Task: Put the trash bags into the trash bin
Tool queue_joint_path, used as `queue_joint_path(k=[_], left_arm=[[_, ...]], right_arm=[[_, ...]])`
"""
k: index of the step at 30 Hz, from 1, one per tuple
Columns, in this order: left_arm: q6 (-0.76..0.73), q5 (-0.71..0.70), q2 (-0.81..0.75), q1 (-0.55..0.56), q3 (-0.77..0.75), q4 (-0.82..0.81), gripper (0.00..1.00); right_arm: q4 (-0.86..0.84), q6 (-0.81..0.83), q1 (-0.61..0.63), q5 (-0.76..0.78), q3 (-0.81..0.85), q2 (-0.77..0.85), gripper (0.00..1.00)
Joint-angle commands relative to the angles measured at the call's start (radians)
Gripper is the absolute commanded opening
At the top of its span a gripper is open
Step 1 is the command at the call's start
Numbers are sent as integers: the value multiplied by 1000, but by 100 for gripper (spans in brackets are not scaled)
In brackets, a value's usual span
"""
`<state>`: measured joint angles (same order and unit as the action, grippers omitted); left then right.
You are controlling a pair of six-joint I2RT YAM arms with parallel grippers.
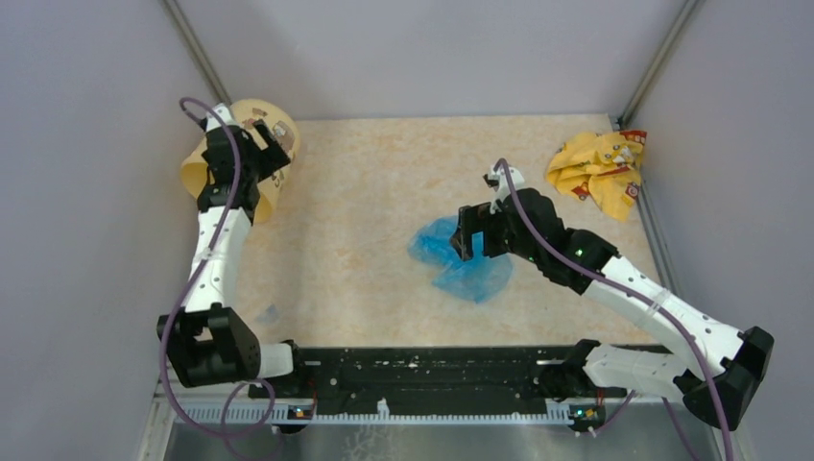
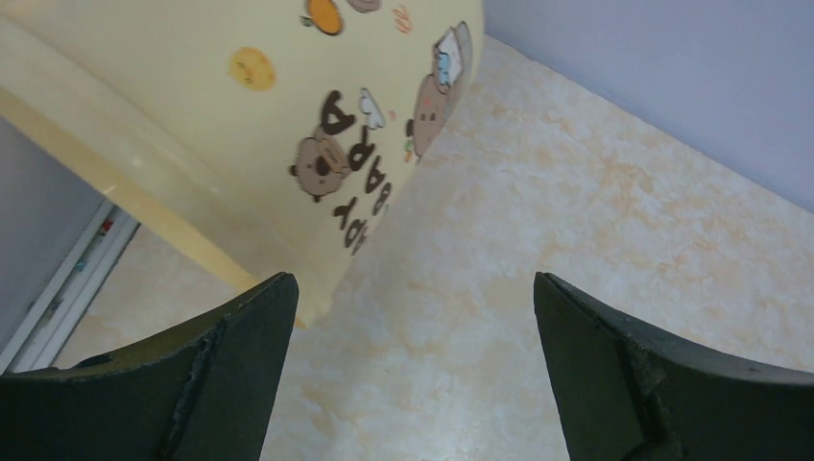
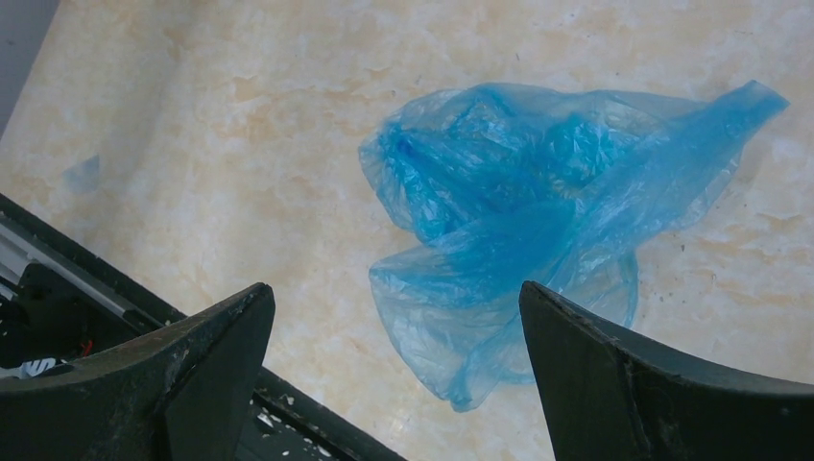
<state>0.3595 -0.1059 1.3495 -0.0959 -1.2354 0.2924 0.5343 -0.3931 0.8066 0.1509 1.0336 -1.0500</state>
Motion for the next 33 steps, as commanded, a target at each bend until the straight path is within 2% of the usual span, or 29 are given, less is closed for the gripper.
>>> queue_joint_path(k=[1, 7, 12, 23, 25, 33], left_arm=[[42, -1, -61, -57, 28, 9, 98], [81, 39, -54, -147, 51, -23, 98], [122, 91, 32, -197, 38, -64, 98], [183, 218, 125, -244, 157, -419, 98], [183, 234, 132, -244, 170, -467, 95], [186, 312, 173, -244, 184, -569, 68]], right_arm=[[-57, 18, -4, -19, -5, -1, 99], [-66, 37, -4, -35, -1, -23, 99], [-72, 49, -4, -37, -3, -31, 99], [-107, 68, -4, -32, -14, -20, 99], [-117, 75, -5, -31, -18, -14, 99], [-140, 87, -4, -32, -31, -12, 99]])
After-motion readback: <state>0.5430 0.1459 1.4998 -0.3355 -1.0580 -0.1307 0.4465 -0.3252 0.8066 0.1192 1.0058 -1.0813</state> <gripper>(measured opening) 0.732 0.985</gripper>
